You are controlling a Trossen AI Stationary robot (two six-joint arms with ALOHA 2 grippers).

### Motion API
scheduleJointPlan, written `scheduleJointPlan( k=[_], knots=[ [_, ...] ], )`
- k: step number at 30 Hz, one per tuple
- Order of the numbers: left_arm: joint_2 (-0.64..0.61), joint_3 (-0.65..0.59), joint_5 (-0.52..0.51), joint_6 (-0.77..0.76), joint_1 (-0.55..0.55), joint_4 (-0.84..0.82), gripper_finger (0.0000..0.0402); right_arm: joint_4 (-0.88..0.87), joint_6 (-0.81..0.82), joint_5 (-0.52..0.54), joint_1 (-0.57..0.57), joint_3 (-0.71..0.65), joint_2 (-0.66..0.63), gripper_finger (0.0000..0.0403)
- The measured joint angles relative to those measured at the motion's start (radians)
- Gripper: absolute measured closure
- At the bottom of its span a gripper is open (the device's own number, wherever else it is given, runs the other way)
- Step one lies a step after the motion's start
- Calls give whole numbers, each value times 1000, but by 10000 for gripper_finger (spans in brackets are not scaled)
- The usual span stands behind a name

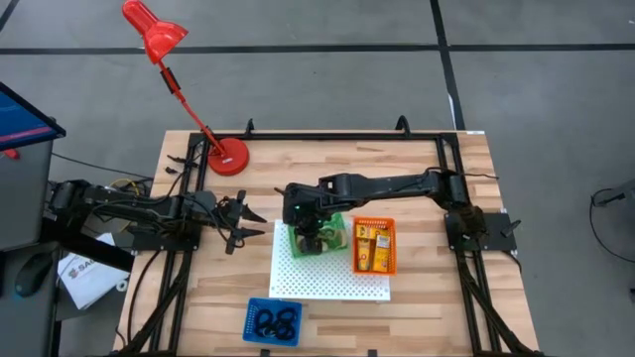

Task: Pick & Place Office Desk Supplies
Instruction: Put the green bin on the shelf

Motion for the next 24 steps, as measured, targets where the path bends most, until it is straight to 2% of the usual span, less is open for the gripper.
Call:
scheduleJointPlan(
  k=[15, 18, 24],
  knots=[
    [0, 0, 0, -3, 0, 0, 253, -32, 106, 52, -2, 0, -23, 403],
    [0, 0, 0, 0, 0, 0, 253, -41, 117, 103, 6, 10, -51, 403],
    [0, -1, 0, 0, -4, 2, 253, -208, 205, 129, 32, 50, -77, 403]
  ],
)
